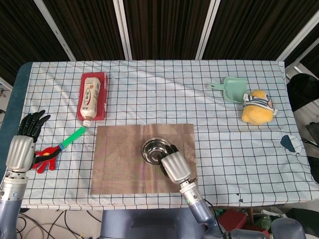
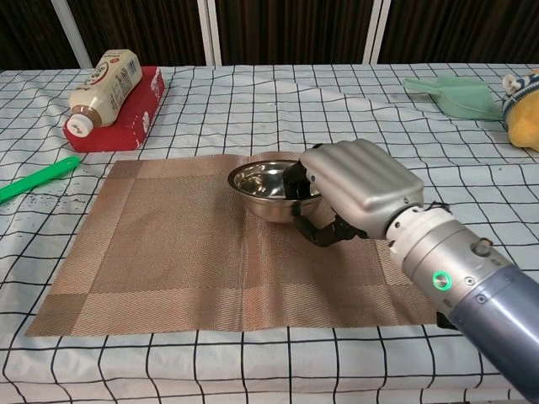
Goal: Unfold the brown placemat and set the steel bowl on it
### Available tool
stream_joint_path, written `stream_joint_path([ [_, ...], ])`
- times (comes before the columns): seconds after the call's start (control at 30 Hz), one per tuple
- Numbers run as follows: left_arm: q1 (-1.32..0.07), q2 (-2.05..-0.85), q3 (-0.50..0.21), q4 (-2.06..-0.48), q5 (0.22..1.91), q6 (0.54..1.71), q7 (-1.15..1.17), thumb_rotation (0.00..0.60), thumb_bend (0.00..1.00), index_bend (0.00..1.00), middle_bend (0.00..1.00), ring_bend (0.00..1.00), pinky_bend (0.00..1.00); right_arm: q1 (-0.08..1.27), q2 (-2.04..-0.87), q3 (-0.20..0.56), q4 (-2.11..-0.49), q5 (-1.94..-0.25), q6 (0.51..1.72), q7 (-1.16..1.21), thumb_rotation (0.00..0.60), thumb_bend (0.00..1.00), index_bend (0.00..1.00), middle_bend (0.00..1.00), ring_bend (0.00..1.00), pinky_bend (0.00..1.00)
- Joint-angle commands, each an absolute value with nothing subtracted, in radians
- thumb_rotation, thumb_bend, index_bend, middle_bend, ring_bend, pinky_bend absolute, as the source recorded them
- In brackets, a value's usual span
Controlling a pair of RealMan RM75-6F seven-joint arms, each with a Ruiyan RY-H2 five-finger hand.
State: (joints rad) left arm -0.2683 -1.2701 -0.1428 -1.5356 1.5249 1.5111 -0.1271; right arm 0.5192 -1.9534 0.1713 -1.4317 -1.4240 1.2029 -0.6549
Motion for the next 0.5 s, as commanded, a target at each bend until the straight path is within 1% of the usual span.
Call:
stream_joint_path([
  [0.03, -0.268, -1.269, -0.144, -1.537, 1.522, 1.510, -0.130, 0.600, 0.06, 0.11, 0.03, 0.00, 0.00, 0.534, -1.986, 0.183, -1.398, -1.405, 1.194, -0.652, 0.600, 0.54, 0.75, 0.50, 0.23, 0.27],
  [0.1, -0.269, -1.269, -0.144, -1.537, 1.521, 1.508, -0.132, 0.600, 0.06, 0.11, 0.03, 0.00, 0.00, 0.537, -2.000, 0.186, -1.384, -1.400, 1.194, -0.646, 0.600, 0.47, 0.75, 0.49, 0.23, 0.27],
  [0.13, -0.269, -1.269, -0.144, -1.537, 1.520, 1.507, -0.132, 0.600, 0.06, 0.11, 0.03, 0.00, 0.00, 0.539, -2.009, 0.185, -1.373, -1.397, 1.194, -0.645, 0.600, 0.41, 0.73, 0.46, 0.23, 0.27],
  [0.17, -0.270, -1.268, -0.145, -1.537, 1.520, 1.506, -0.132, 0.600, 0.06, 0.11, 0.03, 0.00, 0.00, 0.540, -2.015, 0.183, -1.366, -1.395, 1.194, -0.646, 0.600, 0.35, 0.69, 0.44, 0.23, 0.27],
  [0.2, -0.270, -1.268, -0.145, -1.536, 1.520, 1.505, -0.132, 0.600, 0.06, 0.11, 0.03, 0.00, 0.00, 0.540, -2.019, 0.182, -1.361, -1.393, 1.196, -0.646, 0.600, 0.32, 0.66, 0.42, 0.23, 0.27],
  [0.27, -0.270, -1.269, -0.145, -1.536, 1.519, 1.504, -0.132, 0.600, 0.06, 0.11, 0.03, 0.00, 0.00, 0.540, -2.024, 0.178, -1.353, -1.389, 1.196, -0.650, 0.600, 0.22, 0.51, 0.33, 0.20, 0.26],
  [0.37, -0.271, -1.269, -0.146, -1.535, 1.514, 1.500, -0.130, 0.600, 0.06, 0.11, 0.03, 0.00, 0.00, 0.536, -2.024, 0.174, -1.358, -1.371, 1.194, -0.672, 0.600, 0.14, 0.34, 0.24, 0.16, 0.23],
  [0.47, -0.272, -1.269, -0.146, -1.535, 1.512, 1.499, -0.128, 0.600, 0.06, 0.11, 0.03, 0.00, 0.00, 0.532, -2.015, 0.170, -1.372, -1.364, 1.199, -0.693, 0.600, 0.09, 0.23, 0.19, 0.13, 0.21],
  [0.5, -0.272, -1.269, -0.146, -1.535, 1.512, 1.498, -0.126, 0.600, 0.06, 0.11, 0.03, 0.00, 0.00, 0.529, -2.007, 0.167, -1.381, -1.364, 1.204, -0.703, 0.600, 0.08, 0.22, 0.18, 0.13, 0.21],
])
